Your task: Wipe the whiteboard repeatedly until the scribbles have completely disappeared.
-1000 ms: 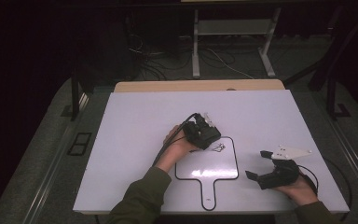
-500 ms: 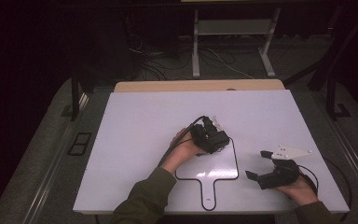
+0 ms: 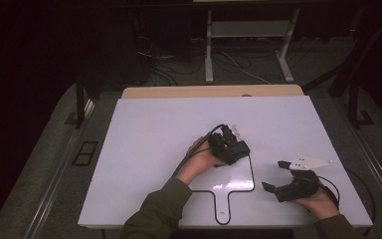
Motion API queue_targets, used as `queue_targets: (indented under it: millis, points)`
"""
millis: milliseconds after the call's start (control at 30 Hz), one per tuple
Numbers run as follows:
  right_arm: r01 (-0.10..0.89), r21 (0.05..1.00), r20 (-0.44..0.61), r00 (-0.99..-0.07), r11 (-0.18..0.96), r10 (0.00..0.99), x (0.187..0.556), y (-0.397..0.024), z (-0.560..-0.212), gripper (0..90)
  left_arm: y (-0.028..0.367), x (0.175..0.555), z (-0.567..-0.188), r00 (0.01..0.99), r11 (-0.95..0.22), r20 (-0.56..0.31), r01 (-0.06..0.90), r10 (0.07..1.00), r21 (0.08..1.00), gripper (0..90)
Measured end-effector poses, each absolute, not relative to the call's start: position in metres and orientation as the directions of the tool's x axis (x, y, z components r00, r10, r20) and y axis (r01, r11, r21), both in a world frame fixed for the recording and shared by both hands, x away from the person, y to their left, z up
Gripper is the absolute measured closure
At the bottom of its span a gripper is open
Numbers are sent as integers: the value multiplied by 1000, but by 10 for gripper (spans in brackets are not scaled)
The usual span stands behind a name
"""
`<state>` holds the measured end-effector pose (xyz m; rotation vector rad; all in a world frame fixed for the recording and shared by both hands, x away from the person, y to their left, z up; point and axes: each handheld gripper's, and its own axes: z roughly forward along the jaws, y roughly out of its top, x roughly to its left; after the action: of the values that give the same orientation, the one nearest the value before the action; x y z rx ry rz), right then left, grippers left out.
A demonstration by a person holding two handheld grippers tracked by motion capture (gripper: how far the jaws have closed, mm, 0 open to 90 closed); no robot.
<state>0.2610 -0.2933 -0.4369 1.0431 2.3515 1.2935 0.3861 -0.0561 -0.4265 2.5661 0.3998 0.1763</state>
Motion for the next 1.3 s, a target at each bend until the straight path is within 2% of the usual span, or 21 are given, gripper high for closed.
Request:
queue_targets:
  millis: [67, 367, 633, 700, 867, 1000, 1300]
  points:
    - [465, 816, 108, -707, 344, 698, 261, -293, -437, 0, -57, 388, -426, 952, -822, 58, 228, 301, 522, 392]
    - [462, 818, 107, -708, 343, 698, 261, -294, -437, 0, -50, 405, -425, 929, -816, 89, 265, 358, 513, 392]
    - [464, 816, 108, -708, 344, 698, 261, -294, -437, 0, -59, 384, -426, 956, -826, 61, 215, 287, 522, 392]
    - [465, 816, 109, -707, 343, 699, 261, -294, -437, 0, -58, 386, -426, 955, -821, 51, 223, 292, 525, 392]
    - [464, 817, 108, -706, 341, 700, 261, -294, -437, 0, -50, 403, -426, 933, -818, 98, 248, 345, 519, 392]
    - [467, 816, 111, -706, 341, 699, 261, -295, -437, 0, -46, 410, -426, 924, -809, 91, 275, 372, 519, 392]
    - [466, 817, 109, -705, 341, 700, 261, -294, -437, 0, -65, 388, -425, 955, -837, 87, 203, 284, 508, 392]
